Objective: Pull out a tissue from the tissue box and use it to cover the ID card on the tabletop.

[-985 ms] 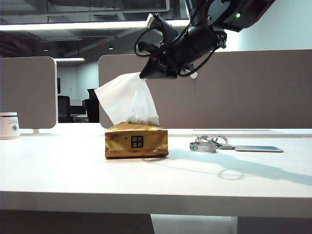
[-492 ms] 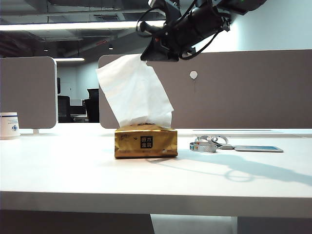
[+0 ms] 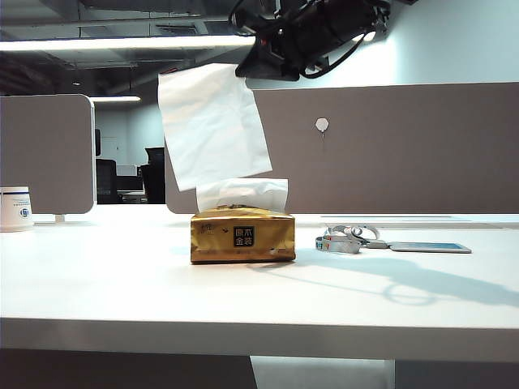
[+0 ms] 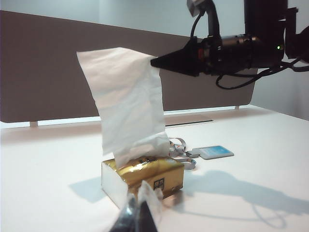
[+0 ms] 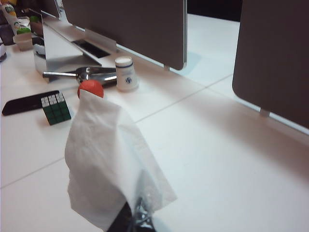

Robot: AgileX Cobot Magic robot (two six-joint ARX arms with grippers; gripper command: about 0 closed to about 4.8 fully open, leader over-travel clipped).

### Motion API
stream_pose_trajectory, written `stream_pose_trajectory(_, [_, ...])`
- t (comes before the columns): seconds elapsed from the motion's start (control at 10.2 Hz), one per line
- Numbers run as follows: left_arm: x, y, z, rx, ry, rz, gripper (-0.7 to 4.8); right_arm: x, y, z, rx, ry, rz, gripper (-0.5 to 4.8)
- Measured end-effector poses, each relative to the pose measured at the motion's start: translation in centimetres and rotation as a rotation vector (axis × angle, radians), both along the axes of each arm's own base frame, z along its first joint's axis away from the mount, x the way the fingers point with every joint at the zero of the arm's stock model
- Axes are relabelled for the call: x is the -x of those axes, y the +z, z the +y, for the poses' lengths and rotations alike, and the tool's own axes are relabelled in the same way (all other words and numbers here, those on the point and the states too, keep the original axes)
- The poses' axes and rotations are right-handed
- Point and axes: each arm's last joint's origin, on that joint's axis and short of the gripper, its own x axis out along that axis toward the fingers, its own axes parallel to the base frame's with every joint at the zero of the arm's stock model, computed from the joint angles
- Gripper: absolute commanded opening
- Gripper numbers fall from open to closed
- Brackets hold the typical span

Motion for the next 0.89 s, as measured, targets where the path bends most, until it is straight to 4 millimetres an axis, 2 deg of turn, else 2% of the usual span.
stream_pose_trajectory(0.2, [0.0, 0.0, 0.0, 0.000, 0.000, 0.000, -0.06, 0.4, 1.2, -0.4, -0.012, -0.060, -0.035, -0.01])
stream_pose_trajectory(0.49, [0.0, 0.0, 0.0, 0.000, 0.000, 0.000, -0.06, 0.9, 2.9, -2.4, 0.043, -0.367, -0.033, -0.01])
stream_pose_trajectory(0.69, [0.0, 0.0, 0.0, 0.000, 0.000, 0.001, -0.06, 0.8, 3.0, -3.5, 0.070, -0.459, -0.017, -0.01])
stream_pose_trajectory(0.79, [0.0, 0.0, 0.0, 0.000, 0.000, 0.000, -0.06, 0.2, 2.9, -7.2, 0.138, -0.589, 0.060, -0.01])
stream_pose_trajectory(0.89, [0.0, 0.0, 0.0, 0.000, 0.000, 0.001, -0.06, 0.0, 2.9, -8.2, 0.146, -0.614, 0.072, -0.01])
